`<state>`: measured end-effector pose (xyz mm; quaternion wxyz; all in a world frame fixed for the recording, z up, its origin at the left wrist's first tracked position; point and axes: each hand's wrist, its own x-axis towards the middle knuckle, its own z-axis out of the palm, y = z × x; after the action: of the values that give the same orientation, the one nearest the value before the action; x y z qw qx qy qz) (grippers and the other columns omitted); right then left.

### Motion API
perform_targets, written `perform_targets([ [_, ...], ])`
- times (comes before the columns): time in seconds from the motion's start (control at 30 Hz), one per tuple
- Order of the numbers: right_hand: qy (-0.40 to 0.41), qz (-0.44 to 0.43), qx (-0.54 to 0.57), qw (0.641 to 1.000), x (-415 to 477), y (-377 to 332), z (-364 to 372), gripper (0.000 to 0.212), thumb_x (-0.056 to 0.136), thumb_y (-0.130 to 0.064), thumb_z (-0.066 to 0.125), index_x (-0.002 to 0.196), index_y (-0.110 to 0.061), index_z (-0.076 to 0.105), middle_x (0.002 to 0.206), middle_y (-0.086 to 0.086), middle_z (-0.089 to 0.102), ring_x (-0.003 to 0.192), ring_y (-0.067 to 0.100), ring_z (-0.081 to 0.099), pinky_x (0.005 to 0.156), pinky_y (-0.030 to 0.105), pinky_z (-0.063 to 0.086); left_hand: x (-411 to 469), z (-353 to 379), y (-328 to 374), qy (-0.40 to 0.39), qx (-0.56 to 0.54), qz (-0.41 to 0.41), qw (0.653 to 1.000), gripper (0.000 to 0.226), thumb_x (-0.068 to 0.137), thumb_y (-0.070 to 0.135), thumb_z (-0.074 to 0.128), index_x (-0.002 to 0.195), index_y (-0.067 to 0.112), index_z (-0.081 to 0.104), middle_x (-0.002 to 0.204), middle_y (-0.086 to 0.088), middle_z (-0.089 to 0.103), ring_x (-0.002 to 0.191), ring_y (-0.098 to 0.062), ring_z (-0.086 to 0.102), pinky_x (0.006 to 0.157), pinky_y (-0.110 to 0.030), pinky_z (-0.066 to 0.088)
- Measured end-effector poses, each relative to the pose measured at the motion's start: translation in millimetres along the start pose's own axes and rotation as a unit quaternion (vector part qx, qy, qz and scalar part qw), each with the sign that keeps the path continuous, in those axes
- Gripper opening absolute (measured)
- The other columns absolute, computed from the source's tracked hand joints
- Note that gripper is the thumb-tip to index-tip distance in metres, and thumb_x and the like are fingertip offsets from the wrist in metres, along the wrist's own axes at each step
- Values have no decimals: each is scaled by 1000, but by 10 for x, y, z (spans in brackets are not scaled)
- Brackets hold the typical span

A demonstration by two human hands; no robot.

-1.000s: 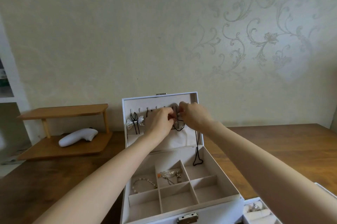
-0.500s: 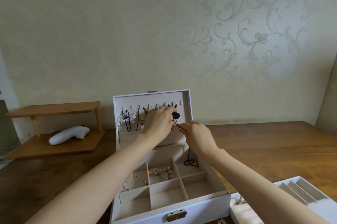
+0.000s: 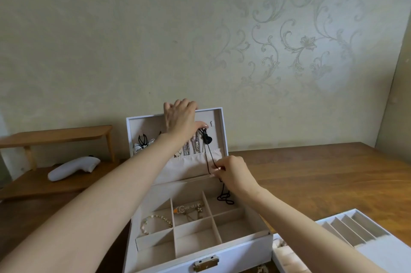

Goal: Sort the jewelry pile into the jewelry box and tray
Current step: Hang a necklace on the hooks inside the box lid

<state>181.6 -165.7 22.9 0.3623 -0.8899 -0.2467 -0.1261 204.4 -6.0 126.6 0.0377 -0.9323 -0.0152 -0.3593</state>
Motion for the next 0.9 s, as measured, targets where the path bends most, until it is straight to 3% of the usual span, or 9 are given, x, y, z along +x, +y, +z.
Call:
perform_targets([
  [0.13, -49, 8, -67, 996, -92, -70, -45, 22, 84, -19, 69, 93, 1, 68, 88, 17, 65, 85, 33, 58, 72, 33, 49, 110, 5, 30, -19, -32, -37, 999, 59, 72, 58, 69, 113, 18, 57, 121, -1, 56, 117, -21, 47, 92, -35, 30],
  [0.27, -35, 25, -108, 993, -196, -116, -126, 24, 88, -9, 61, 111, -3, 58, 106, 15, 61, 97, 34, 58, 80, 36, 49, 132, 1, 64, -25, -25, -56, 998, 58, 71, 56, 71, 113, 18, 57, 122, -1, 56, 117, -21, 48, 92, -35, 30],
  [0.4, -62, -1, -165, 984, -316, -131, -174, 6, 87, -8, 58, 88, -6, 63, 95, 16, 63, 87, 36, 58, 64, 28, 39, 126, 23, 64, -25, -22, -61, 998, 58, 72, 55, 71, 113, 18, 57, 122, -1, 55, 116, -21, 48, 92, -35, 30],
  [0.47, -89, -31, -227, 969, -386, -177, -190, 11, 89, -9, 55, 78, -9, 53, 90, 17, 58, 79, 34, 49, 64, 28, 31, 126, 32, 62, -21, -21, -63, 998, 57, 73, 55, 70, 114, 18, 56, 122, 0, 55, 116, -21, 48, 93, -35, 30],
  [0.57, -105, -93, -300, 944, -443, -221, -199, 12, 90, -1, 47, 85, -11, 53, 92, 13, 49, 84, 32, 52, 66, 28, 30, 130, 46, 70, -18, -18, -56, 998, 57, 73, 55, 70, 115, 18, 56, 122, 0, 55, 116, -21, 48, 93, -36, 30],
  [0.7, -141, -159, -385, 898, -459, -231, -163, 19, 88, 1, 49, 102, -4, 61, 108, 15, 57, 96, 30, 59, 65, 31, 32, 124, 42, 60, -19, -17, -52, 998, 58, 73, 56, 69, 115, 18, 55, 123, 0, 55, 116, -21, 48, 93, -36, 30],
  [0.77, -146, -194, -400, 884, -452, -234, -163, 15, 77, 3, 60, 91, -2, 64, 98, 17, 61, 86, 32, 62, 57, 31, 31, 120, 38, 57, -18, -14, -52, 998, 57, 74, 56, 69, 115, 18, 55, 123, 0, 55, 116, -21, 48, 92, -36, 30],
  [0.83, -153, -200, -410, 877, -438, -276, -217, 20, 51, 5, 76, 65, -4, 65, 70, 14, 63, 59, 31, 62, 42, 27, 21, 114, 35, 57, -19, -13, -50, 998, 57, 74, 56, 68, 115, 18, 55, 123, 0, 55, 116, -21, 48, 91, -36, 30],
  [0.9, -161, -216, -401, 876, -418, -286, -176, 14, 66, 8, 66, 77, -1, 66, 82, 17, 65, 72, 33, 63, 51, 30, 29, 104, 30, 59, -22, -13, -50, 998, 57, 74, 56, 68, 115, 18, 55, 122, 0, 55, 115, -21, 48, 91, -35, 30],
])
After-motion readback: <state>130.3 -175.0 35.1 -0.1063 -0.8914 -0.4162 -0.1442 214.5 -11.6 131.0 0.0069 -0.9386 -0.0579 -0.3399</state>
